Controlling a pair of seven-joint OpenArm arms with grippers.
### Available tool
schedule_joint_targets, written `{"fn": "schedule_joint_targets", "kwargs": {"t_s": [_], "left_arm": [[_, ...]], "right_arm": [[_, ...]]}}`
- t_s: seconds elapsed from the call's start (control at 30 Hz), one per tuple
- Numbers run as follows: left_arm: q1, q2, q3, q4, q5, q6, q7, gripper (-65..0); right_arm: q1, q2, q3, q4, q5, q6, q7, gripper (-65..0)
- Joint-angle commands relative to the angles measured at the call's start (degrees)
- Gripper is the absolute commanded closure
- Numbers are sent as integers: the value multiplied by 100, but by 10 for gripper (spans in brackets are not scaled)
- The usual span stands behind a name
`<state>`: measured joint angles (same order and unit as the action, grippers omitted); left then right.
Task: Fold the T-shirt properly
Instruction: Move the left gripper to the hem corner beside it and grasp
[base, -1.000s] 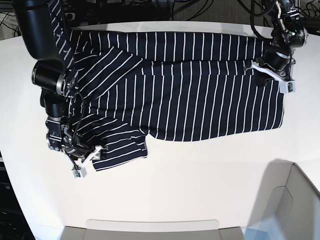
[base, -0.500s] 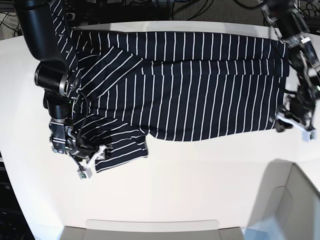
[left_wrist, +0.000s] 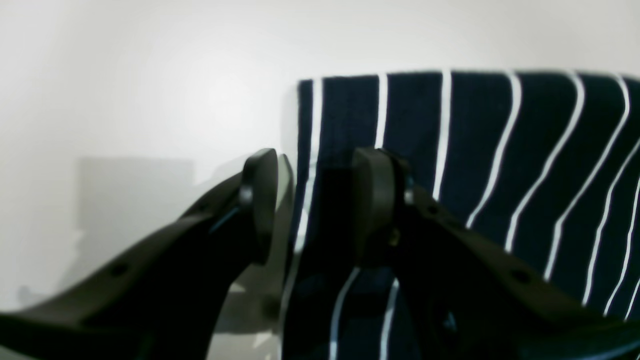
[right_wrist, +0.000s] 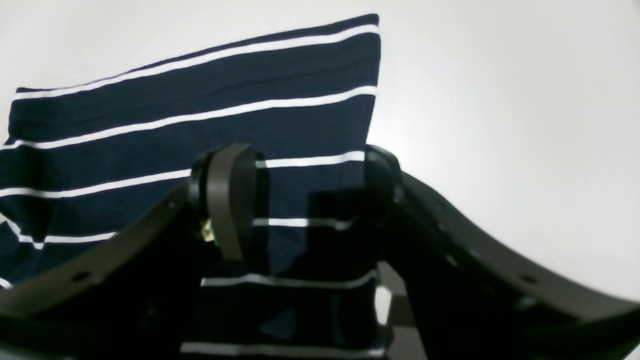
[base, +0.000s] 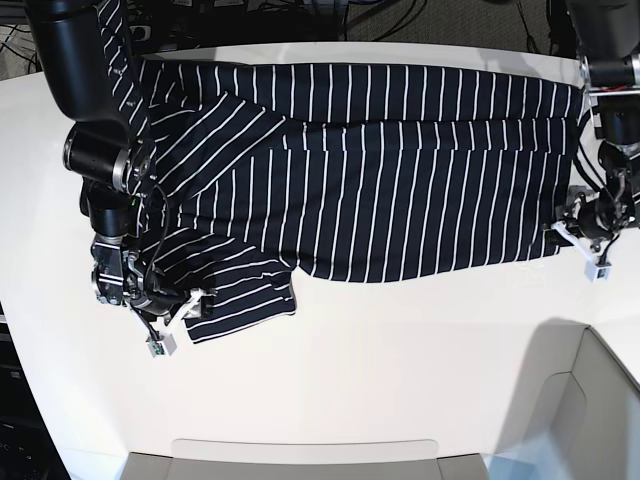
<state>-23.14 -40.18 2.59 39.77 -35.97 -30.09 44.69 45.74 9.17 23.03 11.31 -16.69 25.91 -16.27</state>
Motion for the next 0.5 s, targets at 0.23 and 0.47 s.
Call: {"fn": "schedule_joint_targets", "kwargs": {"t_s": [0.23, 0.47], "left_arm": [[-161, -162, -17, -113, -56, -785, -280, -252], [-170, -30, -26, -113, -56, -978, -306, -155]], "right_arm": [[125, 46, -13, 25, -111, -29, -188, -322], [143, -25, -48, 25, -366, -11, -179, -224]]}}
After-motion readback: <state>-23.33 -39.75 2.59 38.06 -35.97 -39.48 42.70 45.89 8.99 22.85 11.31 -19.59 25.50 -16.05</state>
